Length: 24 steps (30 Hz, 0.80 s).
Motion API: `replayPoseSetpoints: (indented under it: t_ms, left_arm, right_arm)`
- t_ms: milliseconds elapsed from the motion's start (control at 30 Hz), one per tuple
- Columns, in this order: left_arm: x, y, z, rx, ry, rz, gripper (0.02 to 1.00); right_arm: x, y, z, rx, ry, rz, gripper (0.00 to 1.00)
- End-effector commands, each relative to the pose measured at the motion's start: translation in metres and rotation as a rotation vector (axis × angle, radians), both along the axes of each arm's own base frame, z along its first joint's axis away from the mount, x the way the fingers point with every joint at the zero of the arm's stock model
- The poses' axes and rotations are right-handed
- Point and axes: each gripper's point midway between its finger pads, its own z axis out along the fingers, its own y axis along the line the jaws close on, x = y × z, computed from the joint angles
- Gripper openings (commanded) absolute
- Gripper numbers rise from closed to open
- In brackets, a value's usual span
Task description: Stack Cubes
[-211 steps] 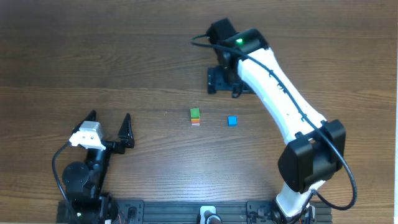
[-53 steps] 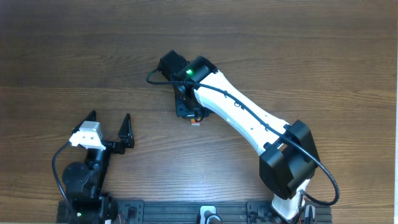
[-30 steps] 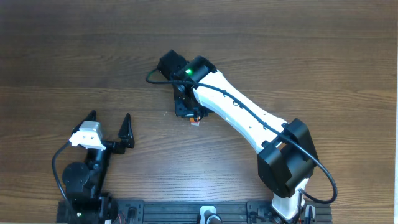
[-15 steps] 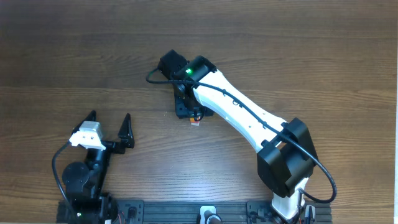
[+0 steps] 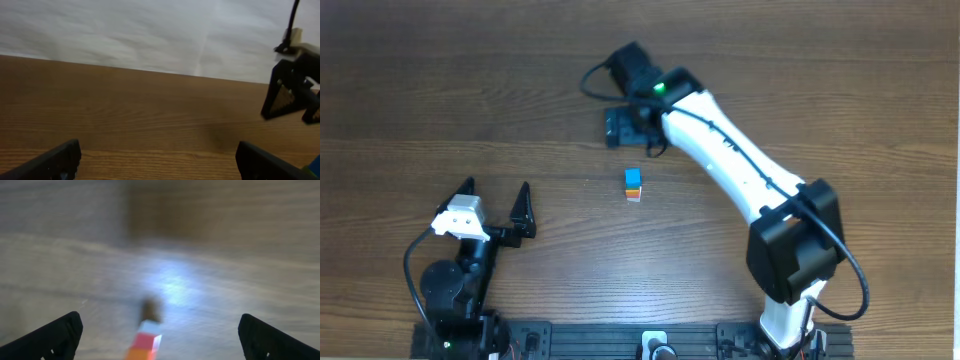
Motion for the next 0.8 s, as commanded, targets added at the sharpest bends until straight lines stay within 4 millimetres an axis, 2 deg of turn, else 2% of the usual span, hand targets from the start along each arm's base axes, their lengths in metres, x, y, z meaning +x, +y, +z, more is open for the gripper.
replayPoseSetpoints:
  t_ms: [33, 67, 167, 233, 367, 433, 500, 567, 600, 800]
  left_arm:
    - [0.0, -0.003, -0.001, 0.014, -0.001, -0.018, 1.0]
    - [0.0, -0.003, -0.001, 0.014, -0.001, -0.018, 1.0]
    - [0.0, -0.003, -0.001, 0.014, -0.001, -0.018, 1.0]
    - [0.0, -0.003, -0.001, 0.014, -0.001, -0.018, 0.998]
    - [0.0, -0.003, -0.001, 0.014, -0.001, -0.018, 0.998]
    - [0.0, -0.003, -0.001, 0.014, -0.001, -0.018, 1.0]
    - [0.0, -0.003, -0.001, 0.014, -0.001, -0.018, 0.998]
    - [0.0, -0.003, -0.001, 0.014, -0.001, -0.018, 1.0]
    - [0.0, -0.003, -0.001, 0.014, -0.001, -0.018, 1.0]
    - [0.0, -0.003, -0.001, 0.014, -0.001, -0.018, 1.0]
  right_arm:
    - [0.038, -0.064, 0.019, -0.07, -0.074, -0.049, 0.993]
    - [0.045, -0.099, 0.025, -0.107, -0.082, -0.089, 0.993]
    - [0.052, -0.144, 0.032, -0.168, -0.098, -0.14, 0.991]
    - [0.053, -0.169, 0.038, -0.191, -0.116, -0.156, 0.993]
    - [0.049, -0.202, 0.051, -0.208, -0.191, -0.178, 0.993]
    - [0.043, -0.213, 0.057, -0.203, -0.238, -0.196, 0.993]
    - [0.024, -0.229, 0.066, -0.196, -0.321, -0.228, 0.993]
    - [0.011, -0.235, 0.07, -0.193, -0.37, -0.242, 0.993]
    - [-0.003, -0.239, 0.074, -0.182, -0.424, -0.255, 0.991]
    - [-0.052, -0.237, 0.083, -0.139, -0.621, -0.244, 0.991]
